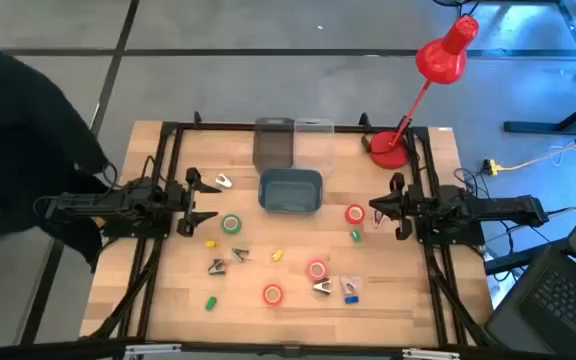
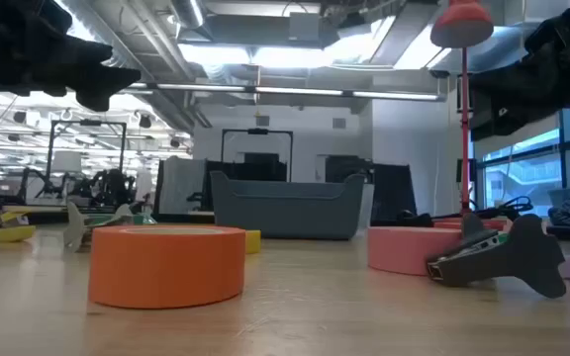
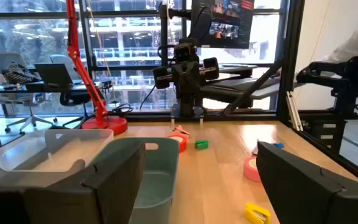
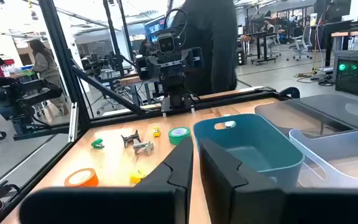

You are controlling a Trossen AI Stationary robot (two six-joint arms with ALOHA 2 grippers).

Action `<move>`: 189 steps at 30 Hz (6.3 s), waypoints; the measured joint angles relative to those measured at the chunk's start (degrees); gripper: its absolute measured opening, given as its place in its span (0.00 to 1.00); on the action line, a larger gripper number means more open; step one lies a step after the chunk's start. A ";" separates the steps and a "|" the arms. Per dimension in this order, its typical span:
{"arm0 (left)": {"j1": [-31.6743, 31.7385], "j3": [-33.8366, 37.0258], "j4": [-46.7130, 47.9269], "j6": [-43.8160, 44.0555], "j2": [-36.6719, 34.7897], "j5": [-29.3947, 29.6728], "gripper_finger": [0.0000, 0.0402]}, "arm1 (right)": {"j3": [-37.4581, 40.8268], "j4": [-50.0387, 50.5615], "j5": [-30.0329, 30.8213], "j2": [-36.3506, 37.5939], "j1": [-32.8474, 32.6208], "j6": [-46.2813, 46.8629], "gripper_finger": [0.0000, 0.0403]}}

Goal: Pick and place Stapler, Stapler remover, tape

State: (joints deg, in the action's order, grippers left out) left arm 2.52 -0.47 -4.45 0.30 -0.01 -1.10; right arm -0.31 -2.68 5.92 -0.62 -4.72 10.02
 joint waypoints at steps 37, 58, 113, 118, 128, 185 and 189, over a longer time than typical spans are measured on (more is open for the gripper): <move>0.00 0.00 0.00 -0.02 0.00 0.00 0.74 | -0.01 -5.07 10.89 0.02 0.05 -28.88 0.08; 0.00 0.00 -23.54 6.05 0.00 5.61 0.74 | -7.16 -59.74 9.38 -0.39 0.10 -6.54 0.08; 0.00 -0.02 -50.49 17.72 0.04 16.59 0.74 | -50.88 53.57 1.44 -81.28 10.24 28.76 0.29; 0.00 -0.02 -50.40 18.59 0.04 16.59 0.74 | -49.33 50.15 1.52 -85.57 10.24 28.67 0.29; 0.00 -0.02 -48.76 18.58 0.04 16.60 0.74 | -48.66 48.15 1.54 -89.05 10.24 27.20 0.29; 0.00 -0.02 -43.68 20.00 0.04 20.55 0.74 | -105.41 56.37 -5.31 -107.29 13.70 -1.26 0.10; 0.00 -0.02 -43.69 20.05 0.04 20.55 0.74 | -115.96 64.15 -5.29 -116.24 13.45 -6.12 0.10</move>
State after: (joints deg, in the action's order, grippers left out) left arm 2.52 -0.49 -48.14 20.34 0.03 19.44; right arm -116.27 61.47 0.64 -116.86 8.73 3.90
